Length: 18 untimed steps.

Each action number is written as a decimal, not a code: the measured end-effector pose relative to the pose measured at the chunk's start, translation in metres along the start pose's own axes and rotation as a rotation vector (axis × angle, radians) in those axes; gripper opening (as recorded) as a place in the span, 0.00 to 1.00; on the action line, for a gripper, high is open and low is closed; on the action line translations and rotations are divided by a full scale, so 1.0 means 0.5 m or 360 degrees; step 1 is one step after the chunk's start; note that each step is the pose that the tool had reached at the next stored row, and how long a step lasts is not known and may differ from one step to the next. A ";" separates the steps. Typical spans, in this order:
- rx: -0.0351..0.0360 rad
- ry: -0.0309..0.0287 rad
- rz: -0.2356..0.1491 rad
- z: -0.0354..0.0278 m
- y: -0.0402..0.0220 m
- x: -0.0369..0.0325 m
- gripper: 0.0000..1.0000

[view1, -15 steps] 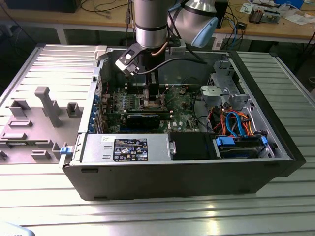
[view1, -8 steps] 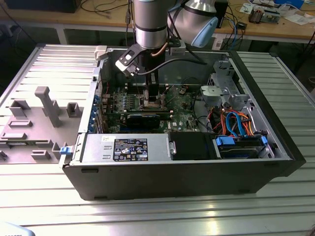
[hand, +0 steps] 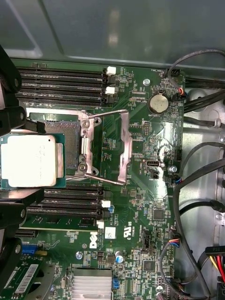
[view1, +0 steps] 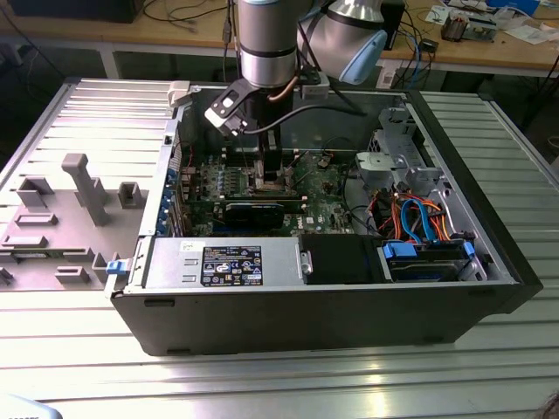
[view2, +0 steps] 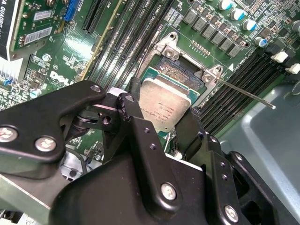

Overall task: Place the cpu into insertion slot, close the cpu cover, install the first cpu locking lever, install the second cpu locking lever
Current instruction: 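Place the cpu into insertion slot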

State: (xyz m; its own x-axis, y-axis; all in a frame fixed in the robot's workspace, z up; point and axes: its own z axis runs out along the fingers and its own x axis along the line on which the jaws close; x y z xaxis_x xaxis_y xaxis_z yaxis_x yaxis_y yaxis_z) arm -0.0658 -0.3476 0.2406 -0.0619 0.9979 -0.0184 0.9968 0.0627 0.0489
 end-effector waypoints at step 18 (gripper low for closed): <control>0.0000 0.00001 0.0000 0.020 -0.001 0.000 0.55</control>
State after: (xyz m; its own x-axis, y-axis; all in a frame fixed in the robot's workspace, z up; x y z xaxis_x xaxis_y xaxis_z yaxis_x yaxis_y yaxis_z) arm -0.0660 -0.3476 0.2306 -0.0618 0.9979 -0.0183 0.9968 0.0627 0.0489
